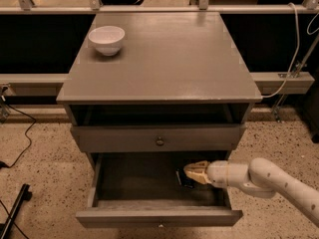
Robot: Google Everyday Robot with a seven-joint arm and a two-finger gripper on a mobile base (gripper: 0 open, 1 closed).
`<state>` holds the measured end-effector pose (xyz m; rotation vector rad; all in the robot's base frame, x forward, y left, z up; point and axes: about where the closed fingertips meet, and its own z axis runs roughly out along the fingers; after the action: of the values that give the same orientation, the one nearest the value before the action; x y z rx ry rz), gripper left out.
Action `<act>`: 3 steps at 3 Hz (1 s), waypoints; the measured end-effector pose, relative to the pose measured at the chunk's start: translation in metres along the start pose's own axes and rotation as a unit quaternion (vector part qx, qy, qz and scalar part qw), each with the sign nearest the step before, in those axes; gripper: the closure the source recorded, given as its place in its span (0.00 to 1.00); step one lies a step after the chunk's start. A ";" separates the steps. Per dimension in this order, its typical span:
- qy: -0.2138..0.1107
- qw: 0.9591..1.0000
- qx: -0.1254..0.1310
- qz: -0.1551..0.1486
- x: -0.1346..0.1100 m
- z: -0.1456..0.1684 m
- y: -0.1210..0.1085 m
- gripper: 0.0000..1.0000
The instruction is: Place rxbar blueberry into middle drawer
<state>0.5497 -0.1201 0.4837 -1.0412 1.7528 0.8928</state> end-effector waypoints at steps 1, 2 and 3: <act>-0.010 0.999 0.022 0.024 0.005 -0.002 -0.011 0.82; -0.011 0.999 0.021 0.024 0.005 0.000 -0.010 0.59; -0.011 0.999 0.018 0.024 0.004 0.003 -0.009 0.35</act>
Offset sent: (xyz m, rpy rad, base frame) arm 0.0078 -0.0071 -0.0053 0.0214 0.0210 -0.0578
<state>0.5580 -0.1226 0.4777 -0.9657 1.7761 0.8952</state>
